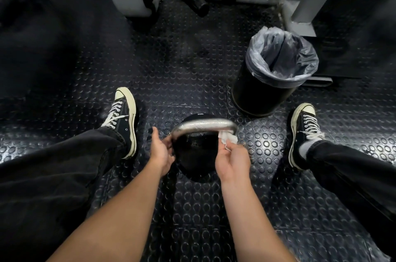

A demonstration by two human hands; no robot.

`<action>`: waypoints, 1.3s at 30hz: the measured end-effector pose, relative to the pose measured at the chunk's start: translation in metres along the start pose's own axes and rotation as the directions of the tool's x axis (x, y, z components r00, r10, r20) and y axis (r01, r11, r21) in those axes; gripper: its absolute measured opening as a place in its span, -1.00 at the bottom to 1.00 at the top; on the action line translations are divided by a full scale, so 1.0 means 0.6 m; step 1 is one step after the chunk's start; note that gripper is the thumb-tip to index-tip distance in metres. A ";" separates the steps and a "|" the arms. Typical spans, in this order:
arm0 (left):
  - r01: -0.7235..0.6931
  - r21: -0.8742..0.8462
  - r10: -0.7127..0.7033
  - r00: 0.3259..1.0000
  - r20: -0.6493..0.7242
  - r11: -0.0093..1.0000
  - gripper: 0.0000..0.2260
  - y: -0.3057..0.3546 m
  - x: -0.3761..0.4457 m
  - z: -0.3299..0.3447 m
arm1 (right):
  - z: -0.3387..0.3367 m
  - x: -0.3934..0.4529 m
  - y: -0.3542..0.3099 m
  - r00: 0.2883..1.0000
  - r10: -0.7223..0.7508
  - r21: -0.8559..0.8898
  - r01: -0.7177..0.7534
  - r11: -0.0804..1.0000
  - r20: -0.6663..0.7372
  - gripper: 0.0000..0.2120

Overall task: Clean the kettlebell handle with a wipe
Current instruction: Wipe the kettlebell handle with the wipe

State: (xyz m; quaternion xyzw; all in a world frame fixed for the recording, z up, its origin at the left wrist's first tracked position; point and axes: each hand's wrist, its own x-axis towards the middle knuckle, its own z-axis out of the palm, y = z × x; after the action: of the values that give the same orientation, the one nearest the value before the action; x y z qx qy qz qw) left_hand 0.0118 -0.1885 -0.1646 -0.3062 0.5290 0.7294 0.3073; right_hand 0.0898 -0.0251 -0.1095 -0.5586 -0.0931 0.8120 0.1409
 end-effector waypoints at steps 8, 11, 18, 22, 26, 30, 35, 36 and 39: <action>0.007 0.002 -0.007 1.000 0.001 1.000 -0.22 0.001 0.001 -0.002 | 0.028 -0.031 -0.013 0.990 0.052 0.103 -0.066 0.992 0.134 -0.84; 0.002 -0.006 -0.002 1.000 -0.004 1.000 -0.23 -0.001 0.002 -0.002 | 0.020 -0.028 -0.005 0.999 -0.014 0.028 0.013 1.000 0.037 -0.76; 0.012 -0.025 -0.012 1.000 0.006 1.000 -0.22 -0.001 0.006 -0.005 | 0.047 -0.014 -0.012 0.995 -0.078 -0.152 0.068 0.986 -0.059 -0.74; -0.002 -0.025 0.002 1.000 0.011 1.000 -0.23 -0.002 0.005 -0.004 | 0.029 -0.028 -0.008 0.997 0.013 0.192 0.002 0.981 -0.077 -0.95; -0.009 -0.023 0.009 1.000 0.022 1.000 -0.22 -0.005 0.005 -0.005 | 0.035 -0.038 -0.014 0.996 0.040 0.051 -0.036 0.998 -0.080 -0.89; -0.015 -0.012 0.015 0.999 0.029 1.000 -0.21 -0.004 0.006 -0.004 | 0.043 -0.036 -0.020 0.998 0.051 0.079 -0.048 0.996 -0.037 -0.79; -0.015 -0.003 0.015 1.000 0.019 1.000 -0.20 -0.006 0.009 -0.006 | 0.032 -0.046 -0.009 0.999 0.021 0.106 -0.025 0.994 0.035 -0.67; -0.013 -0.002 0.013 1.000 0.018 1.000 -0.20 -0.007 0.009 -0.006 | 0.037 -0.046 -0.009 0.999 0.027 0.100 -0.031 0.995 0.046 -0.67; -0.010 0.002 0.009 1.000 0.019 1.000 -0.20 -0.004 0.009 -0.006 | 0.052 -0.038 -0.013 0.996 0.049 0.151 -0.060 0.987 0.072 -0.72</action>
State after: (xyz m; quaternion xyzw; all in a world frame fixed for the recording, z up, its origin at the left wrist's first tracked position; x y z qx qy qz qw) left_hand 0.0109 -0.1904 -0.1711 -0.2964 0.5283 0.7331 0.3093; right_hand 0.0692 -0.0249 -0.0754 -0.5207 -0.0199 0.8388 0.1577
